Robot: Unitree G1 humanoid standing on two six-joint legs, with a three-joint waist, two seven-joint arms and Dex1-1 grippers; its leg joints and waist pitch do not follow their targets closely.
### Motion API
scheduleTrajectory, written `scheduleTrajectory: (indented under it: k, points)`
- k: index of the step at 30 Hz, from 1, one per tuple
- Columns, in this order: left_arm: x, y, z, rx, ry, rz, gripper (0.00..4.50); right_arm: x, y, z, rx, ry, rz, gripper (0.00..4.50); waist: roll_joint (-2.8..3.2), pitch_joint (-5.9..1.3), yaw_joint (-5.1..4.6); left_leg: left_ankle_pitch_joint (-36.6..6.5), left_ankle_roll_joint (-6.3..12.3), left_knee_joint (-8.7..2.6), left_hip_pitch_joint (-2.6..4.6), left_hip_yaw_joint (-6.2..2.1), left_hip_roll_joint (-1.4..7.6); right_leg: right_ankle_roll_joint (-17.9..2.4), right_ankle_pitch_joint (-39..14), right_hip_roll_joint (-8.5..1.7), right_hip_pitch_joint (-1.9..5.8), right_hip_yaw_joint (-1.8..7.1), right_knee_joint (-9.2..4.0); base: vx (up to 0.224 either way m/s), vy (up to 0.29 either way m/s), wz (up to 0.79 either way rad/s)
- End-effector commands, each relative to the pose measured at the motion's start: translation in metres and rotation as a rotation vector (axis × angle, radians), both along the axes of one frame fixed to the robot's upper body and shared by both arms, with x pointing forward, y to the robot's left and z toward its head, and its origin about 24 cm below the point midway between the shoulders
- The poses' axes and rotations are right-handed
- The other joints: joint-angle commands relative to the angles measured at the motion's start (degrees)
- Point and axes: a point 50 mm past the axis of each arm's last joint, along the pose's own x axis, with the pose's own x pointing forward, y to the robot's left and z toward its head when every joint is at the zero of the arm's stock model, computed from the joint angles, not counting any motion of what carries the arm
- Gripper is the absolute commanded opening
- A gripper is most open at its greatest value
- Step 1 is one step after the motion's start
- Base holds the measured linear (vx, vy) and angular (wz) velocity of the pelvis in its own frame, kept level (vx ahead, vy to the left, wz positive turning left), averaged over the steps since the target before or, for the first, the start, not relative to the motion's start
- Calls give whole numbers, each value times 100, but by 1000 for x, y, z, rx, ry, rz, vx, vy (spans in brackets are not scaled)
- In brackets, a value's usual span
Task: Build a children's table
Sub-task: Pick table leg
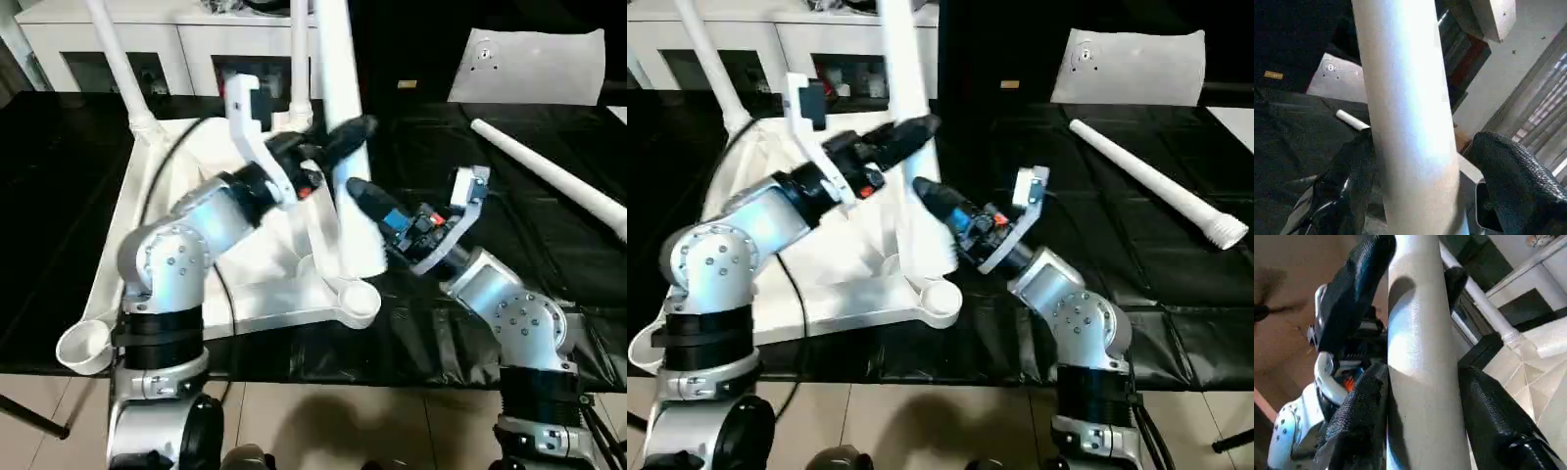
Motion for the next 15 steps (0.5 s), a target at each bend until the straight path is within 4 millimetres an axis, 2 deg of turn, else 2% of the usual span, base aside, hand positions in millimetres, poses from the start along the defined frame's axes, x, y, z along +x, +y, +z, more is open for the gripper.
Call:
scheduleTrajectory:
  k: [1, 2, 4, 7, 11, 15]
  points:
    - [-1, 0, -2, 11, 9, 2, 319, -3, 2, 7, -11, -44, 15, 183, -18, -477, 16, -619, 177, -386, 7, -135, 279, -200, -1942, -396, 367, 314, -519, 0, 0, 0]
    - [-1, 1, -2, 12, 7, 13, 305, -3, 2, 7, -31, -51, 6, 183, -19, -487, 12, -561, 180, -381, 3, -137, 283, -260, -1775, -397, 373, 316, -496, 0, 0, 0]
    - [0, 4, -1, 59, -34, 63, 305, 1, 5, 5, -132, -96, -54, 183, -2, -485, 8, -547, 183, -376, -1, -133, 279, -313, -1696, -401, 368, 319, -490, 0, 0, 0]
    - [-1, 4, -2, 117, -70, 97, 305, 5, 9, 5, -207, -134, -103, 183, -5, -481, -3, -533, 156, -388, -3, -138, 287, -292, -1651, -414, 377, 326, -484, 0, 0, 0]
    - [-4, 0, -4, 176, -142, 163, 305, 7, 19, 3, -284, -187, -163, 183, -15, -477, -20, -557, 167, -392, 3, -133, 306, -373, -1542, -418, 374, 338, -467, 0, 0, 0]
    - [-10, -4, -6, 270, -242, 193, 305, 7, 27, -1, -331, -228, -202, 183, -21, -461, -34, -697, 166, -407, 7, -135, 314, -336, -1695, -425, 366, 349, -472, 0, 0, 0]
